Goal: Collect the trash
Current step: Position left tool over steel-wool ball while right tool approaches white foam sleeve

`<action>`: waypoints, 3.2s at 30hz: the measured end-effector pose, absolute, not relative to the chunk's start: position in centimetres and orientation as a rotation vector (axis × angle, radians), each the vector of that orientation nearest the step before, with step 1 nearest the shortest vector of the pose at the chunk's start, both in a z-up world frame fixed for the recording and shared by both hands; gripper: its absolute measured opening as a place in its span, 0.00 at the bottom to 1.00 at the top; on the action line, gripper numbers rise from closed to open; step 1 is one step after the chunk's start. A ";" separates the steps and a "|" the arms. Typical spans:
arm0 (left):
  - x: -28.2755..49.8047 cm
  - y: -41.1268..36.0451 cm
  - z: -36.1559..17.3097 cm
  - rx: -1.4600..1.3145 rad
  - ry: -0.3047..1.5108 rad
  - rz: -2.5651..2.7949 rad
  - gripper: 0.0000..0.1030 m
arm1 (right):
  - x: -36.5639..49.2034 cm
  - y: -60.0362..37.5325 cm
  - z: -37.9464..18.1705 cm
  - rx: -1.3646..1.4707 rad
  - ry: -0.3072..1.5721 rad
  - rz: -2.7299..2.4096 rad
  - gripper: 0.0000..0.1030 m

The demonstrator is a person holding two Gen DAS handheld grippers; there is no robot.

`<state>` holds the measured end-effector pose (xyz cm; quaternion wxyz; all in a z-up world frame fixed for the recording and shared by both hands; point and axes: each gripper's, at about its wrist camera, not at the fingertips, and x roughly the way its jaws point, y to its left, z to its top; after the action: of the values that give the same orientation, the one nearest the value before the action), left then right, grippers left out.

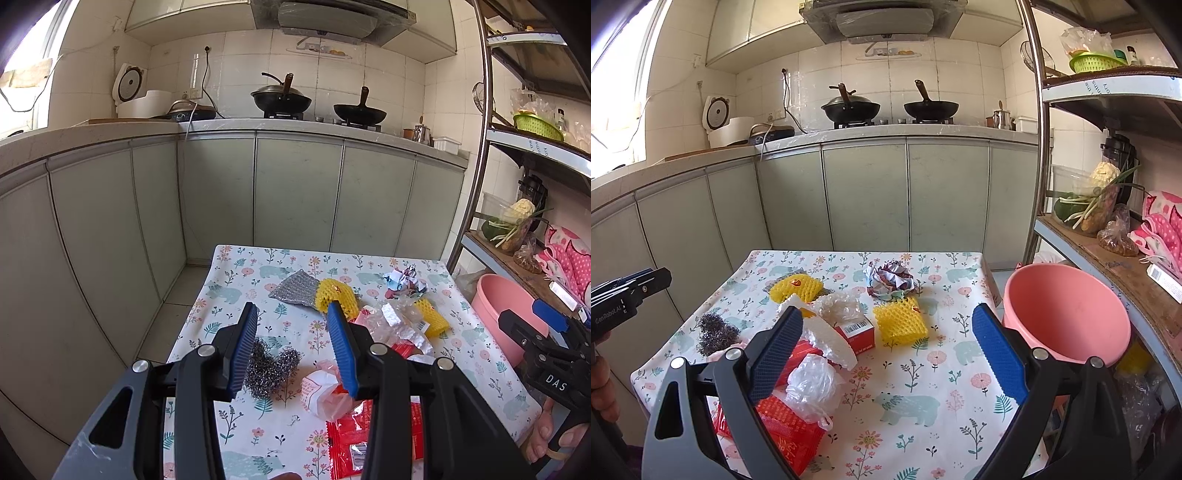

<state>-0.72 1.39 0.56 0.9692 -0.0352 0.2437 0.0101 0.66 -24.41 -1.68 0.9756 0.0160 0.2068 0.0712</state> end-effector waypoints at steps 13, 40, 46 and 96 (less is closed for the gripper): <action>-0.8 1.0 0.5 -0.074 0.496 0.020 0.38 | 0.4 -24.2 -1.7 0.024 0.420 0.146 0.91; -0.9 1.7 -0.3 -0.083 0.506 0.020 0.38 | 0.4 -24.2 -1.8 0.024 0.422 0.146 0.91; -0.8 1.9 -0.5 -0.085 0.511 0.018 0.38 | 0.3 -24.2 -1.8 0.023 0.423 0.147 0.91; 6.8 5.4 -8.3 -0.118 0.856 -0.020 0.45 | 5.4 -20.9 -5.9 -0.010 0.634 0.472 0.72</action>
<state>6.77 5.36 -8.29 0.9081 -0.0570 0.4147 -0.0096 5.37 -20.94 -5.89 0.9230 -0.0047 0.3087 0.2297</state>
